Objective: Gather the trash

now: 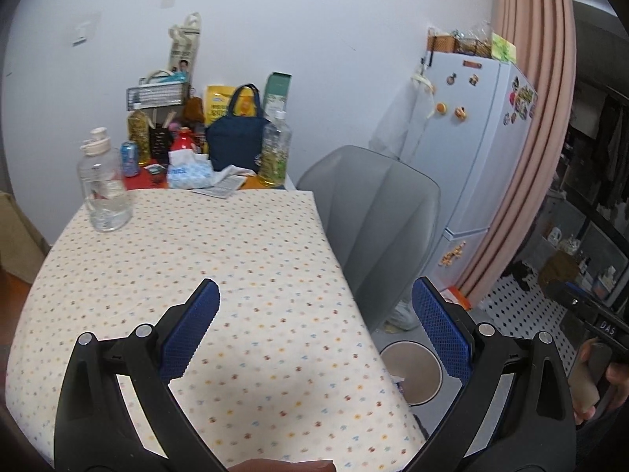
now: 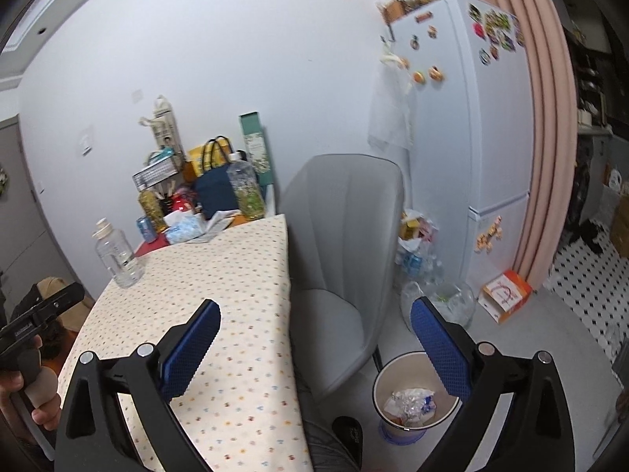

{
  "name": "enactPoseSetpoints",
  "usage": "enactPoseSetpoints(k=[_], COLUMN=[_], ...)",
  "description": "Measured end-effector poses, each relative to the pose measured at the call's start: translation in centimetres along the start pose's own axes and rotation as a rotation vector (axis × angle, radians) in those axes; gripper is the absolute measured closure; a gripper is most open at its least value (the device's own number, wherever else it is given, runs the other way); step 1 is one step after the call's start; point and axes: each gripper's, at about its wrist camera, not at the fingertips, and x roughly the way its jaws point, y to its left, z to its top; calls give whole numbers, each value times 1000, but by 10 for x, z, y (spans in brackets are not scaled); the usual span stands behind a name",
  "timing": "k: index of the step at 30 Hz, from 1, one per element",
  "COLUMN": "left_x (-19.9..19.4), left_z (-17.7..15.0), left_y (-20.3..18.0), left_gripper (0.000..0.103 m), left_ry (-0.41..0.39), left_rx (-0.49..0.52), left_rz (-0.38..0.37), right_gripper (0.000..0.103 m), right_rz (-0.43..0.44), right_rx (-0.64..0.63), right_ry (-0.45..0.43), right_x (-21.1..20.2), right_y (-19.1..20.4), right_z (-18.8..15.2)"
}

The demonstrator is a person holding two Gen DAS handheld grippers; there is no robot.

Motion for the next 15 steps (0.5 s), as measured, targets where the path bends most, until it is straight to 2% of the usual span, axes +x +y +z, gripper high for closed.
enactPoseSetpoints(k=[9,15], left_x=[-44,-60], left_z=[-11,-25], left_y=[30,50], left_gripper=[6,6], left_ry=[-64,-80], left_rx=[-19,-36], left_rz=[64,109], right_gripper=[8,8], right_rz=[24,15], right_rx=[-66,-72], right_ry=[-9,-81], right_x=[-11,-18], right_y=[41,57], right_z=[-9,-20])
